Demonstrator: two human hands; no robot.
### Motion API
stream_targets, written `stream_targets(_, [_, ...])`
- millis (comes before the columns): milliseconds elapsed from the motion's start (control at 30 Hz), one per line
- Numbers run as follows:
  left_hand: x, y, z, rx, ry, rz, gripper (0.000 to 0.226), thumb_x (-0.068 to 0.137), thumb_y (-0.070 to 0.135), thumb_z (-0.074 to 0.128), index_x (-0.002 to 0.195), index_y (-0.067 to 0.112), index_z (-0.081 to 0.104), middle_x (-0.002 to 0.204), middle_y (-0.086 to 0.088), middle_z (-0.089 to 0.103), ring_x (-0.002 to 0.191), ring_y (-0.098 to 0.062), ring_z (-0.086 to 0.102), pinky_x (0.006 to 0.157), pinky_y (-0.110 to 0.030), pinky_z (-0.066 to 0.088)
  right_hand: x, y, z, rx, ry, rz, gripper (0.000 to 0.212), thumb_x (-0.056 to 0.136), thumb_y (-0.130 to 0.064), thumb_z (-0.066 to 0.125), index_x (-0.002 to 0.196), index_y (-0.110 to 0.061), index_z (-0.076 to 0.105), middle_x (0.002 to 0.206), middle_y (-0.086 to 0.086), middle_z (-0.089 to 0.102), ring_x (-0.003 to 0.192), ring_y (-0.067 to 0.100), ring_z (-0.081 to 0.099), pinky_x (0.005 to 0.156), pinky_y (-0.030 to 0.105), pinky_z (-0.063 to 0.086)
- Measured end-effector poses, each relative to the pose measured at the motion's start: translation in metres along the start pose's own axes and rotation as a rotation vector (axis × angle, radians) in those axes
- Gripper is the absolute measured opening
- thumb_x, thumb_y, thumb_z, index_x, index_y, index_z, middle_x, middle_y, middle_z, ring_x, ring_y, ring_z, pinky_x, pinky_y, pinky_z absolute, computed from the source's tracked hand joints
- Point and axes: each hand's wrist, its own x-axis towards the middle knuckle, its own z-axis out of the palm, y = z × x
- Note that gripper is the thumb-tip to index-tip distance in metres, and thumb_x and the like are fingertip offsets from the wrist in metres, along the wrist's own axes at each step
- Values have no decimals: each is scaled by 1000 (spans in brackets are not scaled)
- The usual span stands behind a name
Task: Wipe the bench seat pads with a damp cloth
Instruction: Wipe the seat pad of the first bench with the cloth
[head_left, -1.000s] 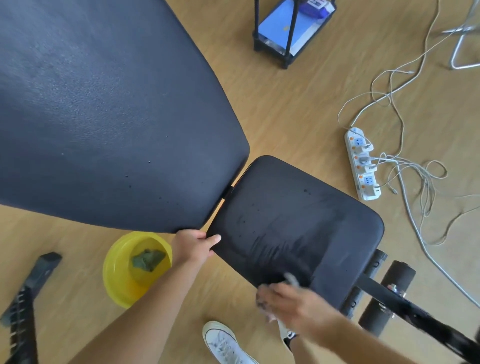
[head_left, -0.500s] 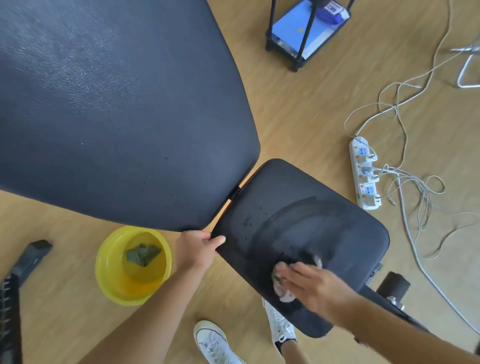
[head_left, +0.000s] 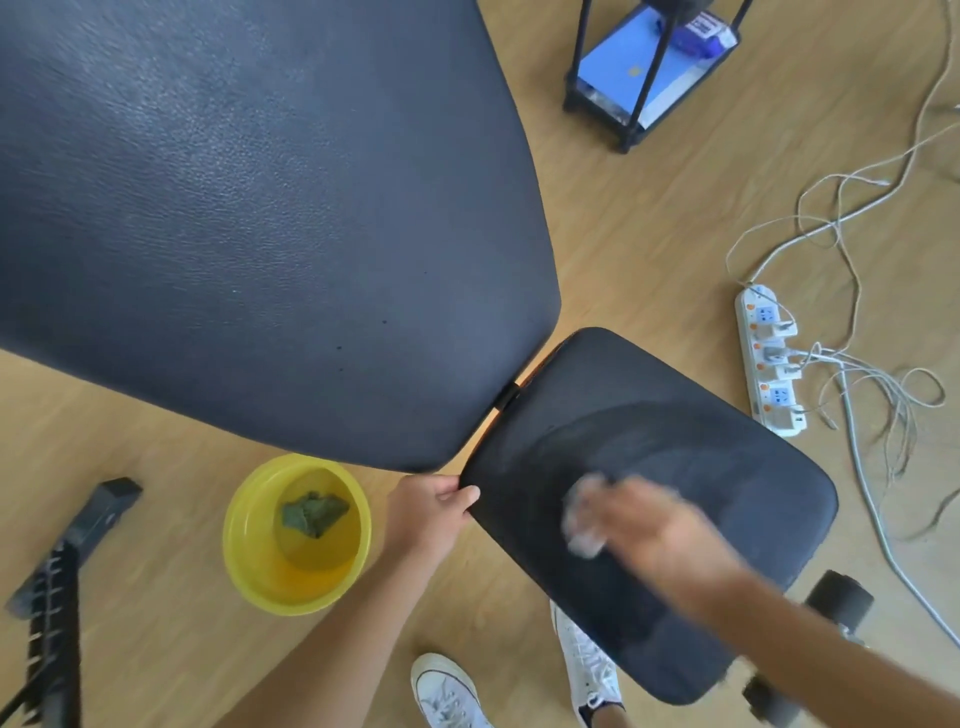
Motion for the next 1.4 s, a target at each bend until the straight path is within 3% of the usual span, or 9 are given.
stream_targets(167, [1,-7,3,129,39,72,43,89,20,78,51,17,60,59,-3,70,74,-30,78,79,-51,67,74,65,-7,-92,473,845,27,85,-1,51,92,-3,77,104,12,76,91,36,54,74,35,45])
stream_targets(433, [8,-22,0,53,-52,90,18,82,19,68,84,6,80,80,-11,81,83,-27,76,82,-47,67,37,-2,39,-200,-70,-406,28,83,-2,60,100,-18,76,121,4,71,102,20,51,87,30,50])
stream_targets(533, [4,-15,1,117,13,116,18,92,8,71,104,1,82,101,-9,83,98,-27,77,74,-22,62,75,76,-6,-151,175,23,31,79,12,60,94,-13,72,105,5,70,88,29,57,65,42,58])
stream_targets(667, [3,-14,2,127,41,107,28,92,8,72,117,-3,76,110,-16,82,101,-31,78,83,-33,64,115,12,23,44,394,651,17,85,7,63,89,-5,74,95,8,69,84,29,53,65,35,54])
stream_targets(800, [5,-20,-1,234,34,164,10,84,10,76,77,8,82,55,5,66,57,-18,56,48,-16,45,70,-75,68,94,15,102,21,90,-4,58,97,-11,76,102,6,70,82,17,47,69,29,53])
stream_targets(900, [4,-21,0,179,-4,214,11,87,16,76,92,14,86,80,0,81,73,-13,71,66,-32,65,71,-11,37,-208,-55,-355,30,86,0,52,96,-11,78,110,9,74,84,24,61,69,33,61])
stream_targets(1100, [18,-12,1,231,38,49,43,92,35,72,81,-6,72,65,-9,71,65,-18,70,61,-20,58,84,36,11,-82,383,641,20,78,16,69,90,0,75,91,12,69,79,33,53,60,41,55])
stream_targets(1267, [10,4,8,297,97,73,58,88,35,79,43,14,48,45,1,57,48,-18,61,47,-28,42,-56,-56,63,-80,-4,48,55,107,-1,25,95,-8,78,110,10,74,69,24,47,58,33,52])
stream_targets(1400, [7,10,9,346,72,85,60,86,33,80,46,10,41,48,-5,54,56,-31,61,53,-34,44,-79,40,6,-185,179,226,19,93,6,61,94,-2,77,106,18,73,73,33,54,66,40,53])
